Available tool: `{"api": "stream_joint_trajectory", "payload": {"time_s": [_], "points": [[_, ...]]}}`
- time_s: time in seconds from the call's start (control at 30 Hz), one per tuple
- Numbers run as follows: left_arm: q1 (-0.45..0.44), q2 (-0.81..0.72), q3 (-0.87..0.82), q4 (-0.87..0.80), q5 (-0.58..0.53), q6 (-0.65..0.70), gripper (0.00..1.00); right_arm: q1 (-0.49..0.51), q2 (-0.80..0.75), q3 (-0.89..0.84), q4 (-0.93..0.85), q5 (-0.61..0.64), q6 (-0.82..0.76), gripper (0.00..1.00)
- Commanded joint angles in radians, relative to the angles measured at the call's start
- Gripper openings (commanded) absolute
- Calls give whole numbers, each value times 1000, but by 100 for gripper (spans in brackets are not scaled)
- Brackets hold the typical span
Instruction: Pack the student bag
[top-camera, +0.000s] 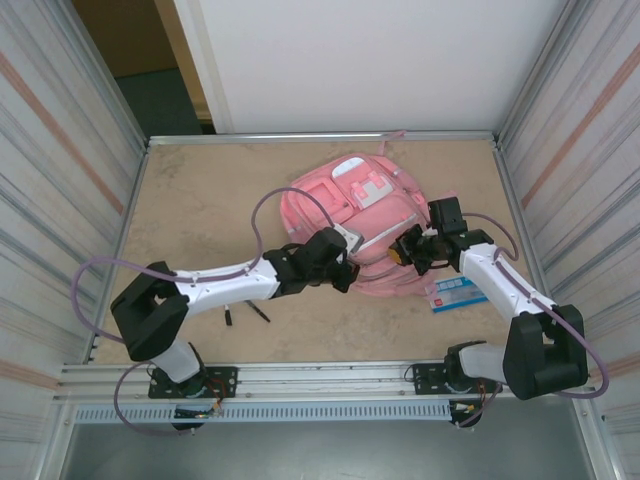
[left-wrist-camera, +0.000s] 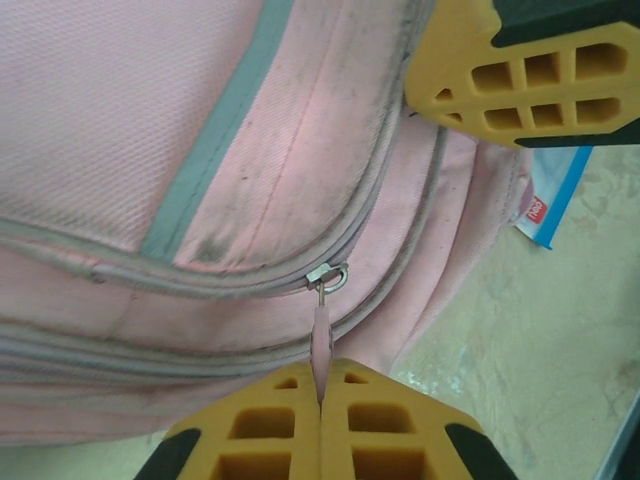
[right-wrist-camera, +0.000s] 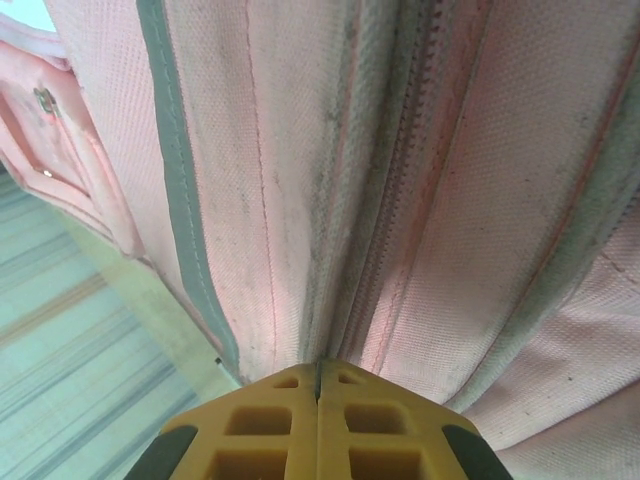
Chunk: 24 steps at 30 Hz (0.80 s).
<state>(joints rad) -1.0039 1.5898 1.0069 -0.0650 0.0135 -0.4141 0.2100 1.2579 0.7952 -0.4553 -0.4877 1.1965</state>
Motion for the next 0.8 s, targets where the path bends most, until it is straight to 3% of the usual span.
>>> {"api": "stream_joint_trajectory", "payload": {"time_s": [0.0, 0.03, 0.07, 0.1, 0.2, 0.37, 0.43, 0.5, 0.63, 0.77], "points": [[0, -62, -24, -33, -83, 54, 0, -14, 12, 12, 20, -21, -9, 0], [-1, -53, -19, -38, -92, 66, 0, -16, 10, 10, 15, -18, -8, 8], [1, -44, -11, -50, -100, 65, 0, -15, 5, 12, 4, -10, 1, 36], [-1, -31, -2, -54, -88, 67, 0, -12, 1, 12, -9, 2, 14, 55], [-6, -9, 7, -7, -13, 54, 0, 37, -11, 3, -23, 57, 66, 64], [-54, 3, 8, 84, 11, 58, 0, 129, 49, 25, 38, 99, 91, 58], [-73, 13, 19, 85, -8, 67, 0, 140, 80, 31, 78, 79, 102, 44], [-76, 18, 24, 55, -51, 50, 0, 141, 92, 27, 105, 74, 117, 22], [-74, -2, 8, -23, -172, 82, 0, 161, 55, 42, 64, 138, 90, 0], [-15, -41, -44, -81, -274, 88, 0, 161, 22, 50, 38, 119, 86, 0]]}}
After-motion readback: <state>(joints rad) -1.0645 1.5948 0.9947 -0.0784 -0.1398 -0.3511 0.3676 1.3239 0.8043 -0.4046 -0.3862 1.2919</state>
